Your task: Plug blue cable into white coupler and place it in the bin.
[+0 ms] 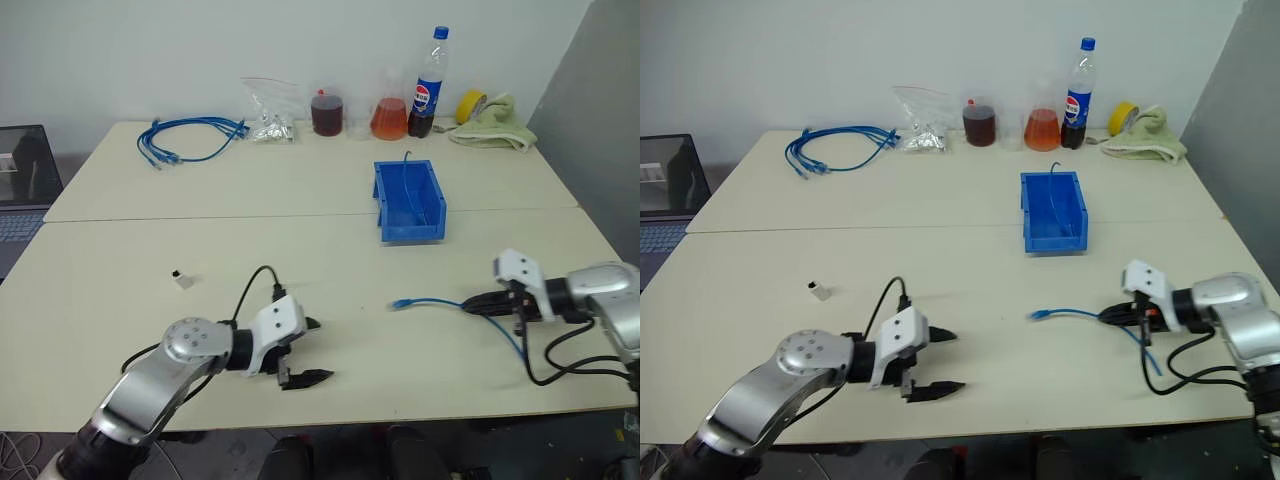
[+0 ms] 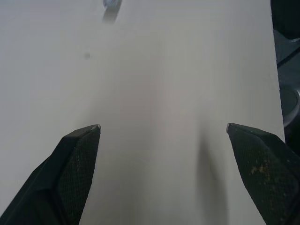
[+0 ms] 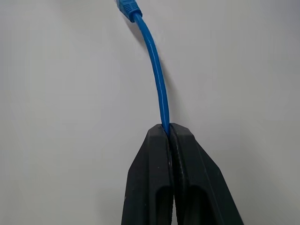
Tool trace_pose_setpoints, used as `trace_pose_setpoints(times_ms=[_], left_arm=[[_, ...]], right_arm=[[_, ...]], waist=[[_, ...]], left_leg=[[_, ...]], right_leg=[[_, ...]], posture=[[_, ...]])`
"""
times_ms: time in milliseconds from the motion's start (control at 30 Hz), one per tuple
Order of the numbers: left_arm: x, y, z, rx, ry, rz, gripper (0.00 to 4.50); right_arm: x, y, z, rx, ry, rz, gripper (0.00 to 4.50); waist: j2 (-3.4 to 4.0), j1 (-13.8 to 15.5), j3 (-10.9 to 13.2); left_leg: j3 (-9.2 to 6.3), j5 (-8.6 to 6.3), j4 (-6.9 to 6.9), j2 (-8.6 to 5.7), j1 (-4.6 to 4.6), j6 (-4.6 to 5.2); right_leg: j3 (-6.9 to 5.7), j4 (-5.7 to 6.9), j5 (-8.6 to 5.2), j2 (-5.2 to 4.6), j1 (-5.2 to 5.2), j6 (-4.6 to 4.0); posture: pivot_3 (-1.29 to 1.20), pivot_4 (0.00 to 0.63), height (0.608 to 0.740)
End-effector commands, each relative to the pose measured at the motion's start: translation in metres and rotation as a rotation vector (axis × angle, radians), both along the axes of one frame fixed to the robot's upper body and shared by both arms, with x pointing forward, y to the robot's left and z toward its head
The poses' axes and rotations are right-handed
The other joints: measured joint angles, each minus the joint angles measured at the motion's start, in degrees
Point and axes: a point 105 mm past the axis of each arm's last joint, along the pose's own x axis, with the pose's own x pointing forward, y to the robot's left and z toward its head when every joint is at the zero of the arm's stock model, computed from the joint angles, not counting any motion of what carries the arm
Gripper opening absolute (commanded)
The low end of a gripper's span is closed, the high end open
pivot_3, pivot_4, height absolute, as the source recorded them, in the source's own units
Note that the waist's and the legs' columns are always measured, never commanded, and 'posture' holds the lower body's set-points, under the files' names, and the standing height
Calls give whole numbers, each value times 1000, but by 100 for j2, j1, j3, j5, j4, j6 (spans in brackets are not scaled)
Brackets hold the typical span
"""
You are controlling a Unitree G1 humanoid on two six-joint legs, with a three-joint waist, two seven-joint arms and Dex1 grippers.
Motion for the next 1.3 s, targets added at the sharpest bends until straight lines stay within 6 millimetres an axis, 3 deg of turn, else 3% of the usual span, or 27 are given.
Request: trace_pose_setpoints(times_ms=[33, 333, 700, 1000, 1100, 1300], left_arm=[[-1, 20, 5, 3, -40, 73, 4500], [-2, 61, -7, 48, -26, 207, 4500], [-4, 61, -14, 44, -17, 207, 4500], [-2, 62, -18, 49, -18, 208, 4500], [-1, 62, -19, 50, -23, 208, 4500], [1, 61, -19, 39, -34, 209, 4500]], right_arm=[[0, 34, 2, 7, -34, 123, 52], [5, 79, -5, 40, -59, 231, 52], [14, 110, -7, 75, -86, 281, 52], [19, 116, -14, 50, -91, 285, 52], [22, 118, -13, 50, -93, 281, 541], [22, 116, -9, 53, -89, 282, 1977]], waist=[[0, 23, 1], [1, 1, 1], [3, -12, 2], [4, -13, 2], [5, -13, 2], [5, -13, 2]], left_leg=[[-4, 0, 1, 0, -4, 0], [-21, 0, -1, -10, -13, 0], [-22, 0, -2, -9, -10, 0], [-22, 0, -3, -10, -8, 0], [-22, 0, -3, -10, -5, 0], [-23, 0, -2, -10, -5, 0]], right_leg=[[-3, -1, 0, -3, -1, 0], [-11, 1, 0, -19, -13, -1], [-11, 5, 2, -18, -14, -4], [-12, 6, 3, -18, -14, -5], [-11, 8, 3, -18, -13, -5], [-12, 9, 4, -17, -13, -6]], posture=[[0, 150, 740], [0, 150, 740], [0, 150, 740], [0, 150, 740], [0, 150, 740], [0, 150, 740]])
